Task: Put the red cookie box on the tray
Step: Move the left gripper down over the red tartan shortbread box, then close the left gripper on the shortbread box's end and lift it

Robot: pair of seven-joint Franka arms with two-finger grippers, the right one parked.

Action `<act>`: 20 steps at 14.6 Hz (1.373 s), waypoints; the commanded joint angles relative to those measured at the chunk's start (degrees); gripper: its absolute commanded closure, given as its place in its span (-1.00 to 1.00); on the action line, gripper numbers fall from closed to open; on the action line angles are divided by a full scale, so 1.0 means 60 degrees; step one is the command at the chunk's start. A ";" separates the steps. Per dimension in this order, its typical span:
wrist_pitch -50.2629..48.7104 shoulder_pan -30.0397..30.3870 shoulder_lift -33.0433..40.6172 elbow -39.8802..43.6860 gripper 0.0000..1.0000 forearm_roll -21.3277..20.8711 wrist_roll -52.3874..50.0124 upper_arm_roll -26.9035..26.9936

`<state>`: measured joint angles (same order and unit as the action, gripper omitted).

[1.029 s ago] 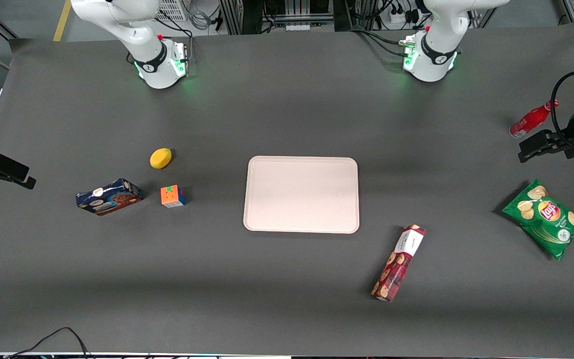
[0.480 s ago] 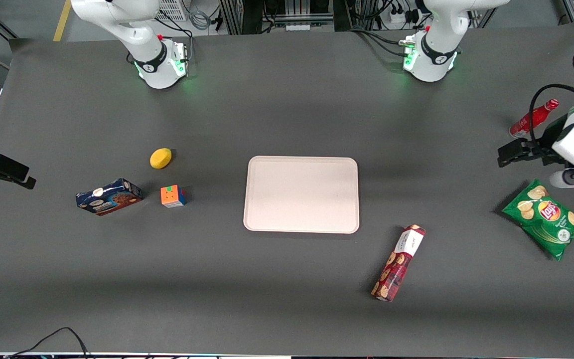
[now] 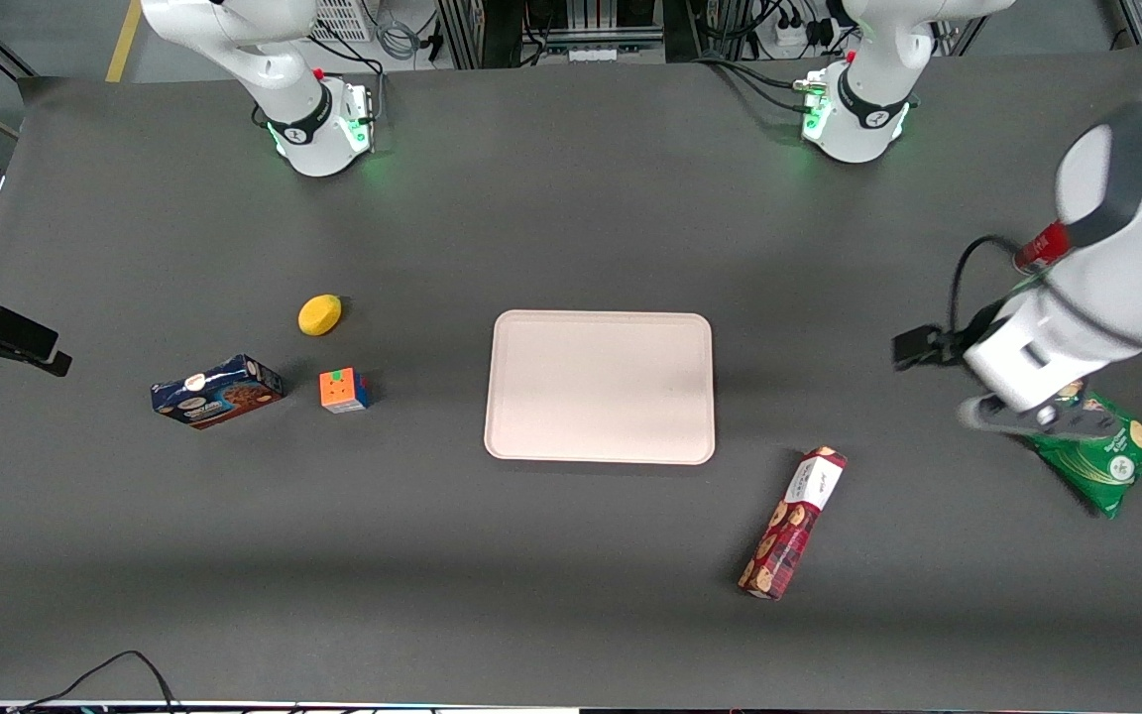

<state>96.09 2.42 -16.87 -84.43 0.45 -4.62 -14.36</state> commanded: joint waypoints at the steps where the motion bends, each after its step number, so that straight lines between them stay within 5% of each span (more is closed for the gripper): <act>1: 0.1003 -0.0607 -0.1390 0.0727 -1.00 -0.1213 0.0126 -0.0156; 11: 0.4416 -0.1003 -0.4013 0.0756 -1.00 -0.1773 0.0990 -0.0112; 20: 0.5474 -0.1106 -0.5172 0.1356 -1.00 -0.1891 0.2060 0.0283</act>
<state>129.14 -3.50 -46.37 -79.05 -10.61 5.67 -13.66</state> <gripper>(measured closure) 0.000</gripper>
